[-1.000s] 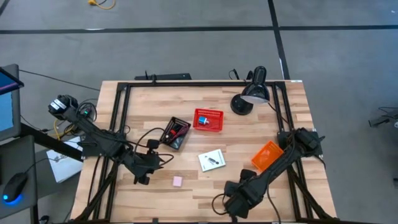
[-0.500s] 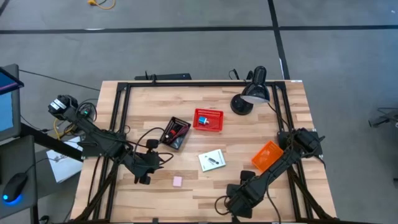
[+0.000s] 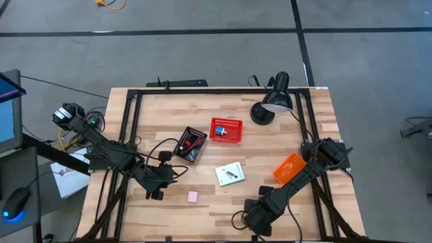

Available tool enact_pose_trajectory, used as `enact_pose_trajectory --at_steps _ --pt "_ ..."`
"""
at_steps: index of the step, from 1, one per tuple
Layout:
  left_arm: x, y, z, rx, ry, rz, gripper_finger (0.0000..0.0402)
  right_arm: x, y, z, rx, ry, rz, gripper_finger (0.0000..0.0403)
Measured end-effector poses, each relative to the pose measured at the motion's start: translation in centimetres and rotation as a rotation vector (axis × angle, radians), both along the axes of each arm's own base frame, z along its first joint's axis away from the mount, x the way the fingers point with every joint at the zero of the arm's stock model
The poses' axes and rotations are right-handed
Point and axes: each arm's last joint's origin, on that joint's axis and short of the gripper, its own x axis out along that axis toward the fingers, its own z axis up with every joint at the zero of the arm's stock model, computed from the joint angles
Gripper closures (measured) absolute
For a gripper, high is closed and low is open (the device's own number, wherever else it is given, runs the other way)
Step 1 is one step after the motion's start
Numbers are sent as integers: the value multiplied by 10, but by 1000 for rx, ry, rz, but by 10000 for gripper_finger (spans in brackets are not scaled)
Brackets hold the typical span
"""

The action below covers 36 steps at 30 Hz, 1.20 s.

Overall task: Pick and place items into bin
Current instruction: Put the pink charger adapter into the red bin

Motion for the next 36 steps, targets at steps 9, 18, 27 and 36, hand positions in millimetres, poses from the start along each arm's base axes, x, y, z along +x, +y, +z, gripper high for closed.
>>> enact_pose_trajectory --at_steps 9,18,27,36 --pt "0 0 0 9 -4 4 304 27 -36 1 -43 -43 104 262" --pt "1 1 0 36 -22 27 304 83 -112 48 -220 -124 164 262" --pt "1 1 0 31 -22 32 304 124 -206 91 -446 -247 99 251" --pt "0 1 0 12 -18 46 304 141 -275 95 -426 -395 -352 245"
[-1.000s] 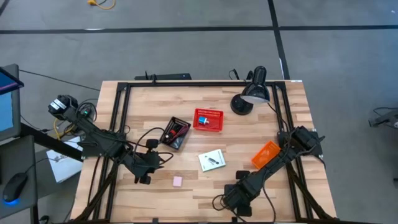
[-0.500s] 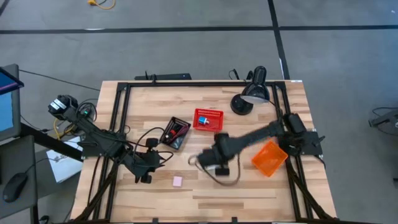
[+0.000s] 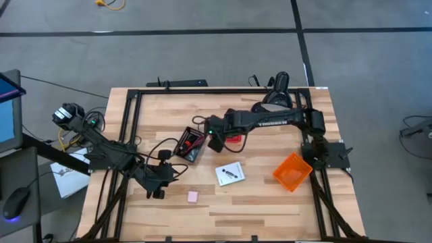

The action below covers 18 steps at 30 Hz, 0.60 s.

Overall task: Pick and place items into bin
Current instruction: Put the pink charger adapter into the red bin

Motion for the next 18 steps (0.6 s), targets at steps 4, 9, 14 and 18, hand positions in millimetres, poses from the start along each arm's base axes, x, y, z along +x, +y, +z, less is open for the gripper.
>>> enact_pose_trajectory --at_steps 4,9,14,18 --pt "0 0 0 -9 2 11 304 -1 -10 -1 14 -8 -68 249" --pt "0 0 0 -19 -1 28 304 2 -14 -17 10 -60 -65 254" --pt "0 1 0 -39 -10 83 304 -2 -15 -36 9 -51 -78 247" --pt "0 1 0 -39 -11 83 304 -5 -18 -41 17 -39 -108 250"
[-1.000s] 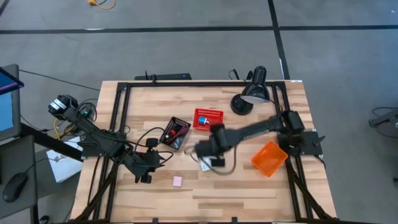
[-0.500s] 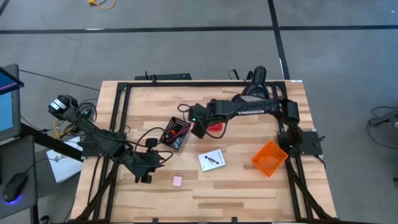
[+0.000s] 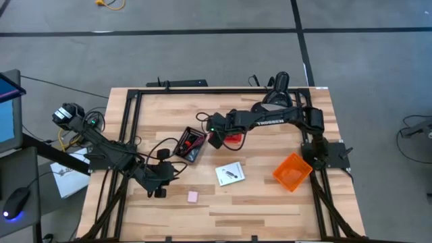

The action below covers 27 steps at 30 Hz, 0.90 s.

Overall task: Pick and place items into bin
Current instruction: Put the pink charger adapter into the red bin, then put the light pink charger adapter into the red bin

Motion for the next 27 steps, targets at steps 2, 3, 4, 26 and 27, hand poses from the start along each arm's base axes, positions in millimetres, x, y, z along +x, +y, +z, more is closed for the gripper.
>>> enact_pose_trajectory --at_steps 2,3,4,26,27 --pt "0 0 0 0 0 1 304 -1 1 -2 2 7 0 249" --pt "0 0 0 -1 0 1 304 -2 1 -4 5 9 3 248" --pt "0 0 0 -4 -1 5 304 -2 1 -6 3 13 8 246" --pt "0 0 0 25 7 -23 304 0 -3 -48 21 30 72 183" --pt "0 1 0 33 13 -43 304 1 -3 -50 19 36 85 180"
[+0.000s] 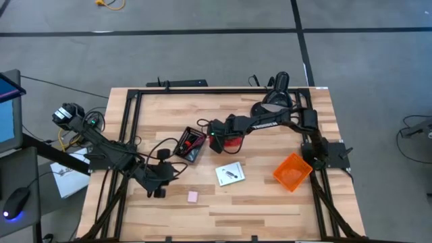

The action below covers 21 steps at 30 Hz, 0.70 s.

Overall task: Pick and place items into bin
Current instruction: Put the light pink charger adapter into the red bin

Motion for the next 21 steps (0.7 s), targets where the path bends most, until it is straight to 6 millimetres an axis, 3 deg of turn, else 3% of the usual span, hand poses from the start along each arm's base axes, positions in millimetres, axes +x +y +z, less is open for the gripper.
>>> enact_pose_trajectory --at_steps 4,13,17,21 --pt "1 1 0 12 10 -39 303 0 1 9 24 -11 22 175" --pt "5 6 1 54 0 -52 264 9 6 58 115 -9 35 176" --pt "4 4 1 86 14 -142 243 10 25 83 136 41 58 176" --pt "8 -2 -1 75 10 -232 227 9 57 113 134 54 129 177"
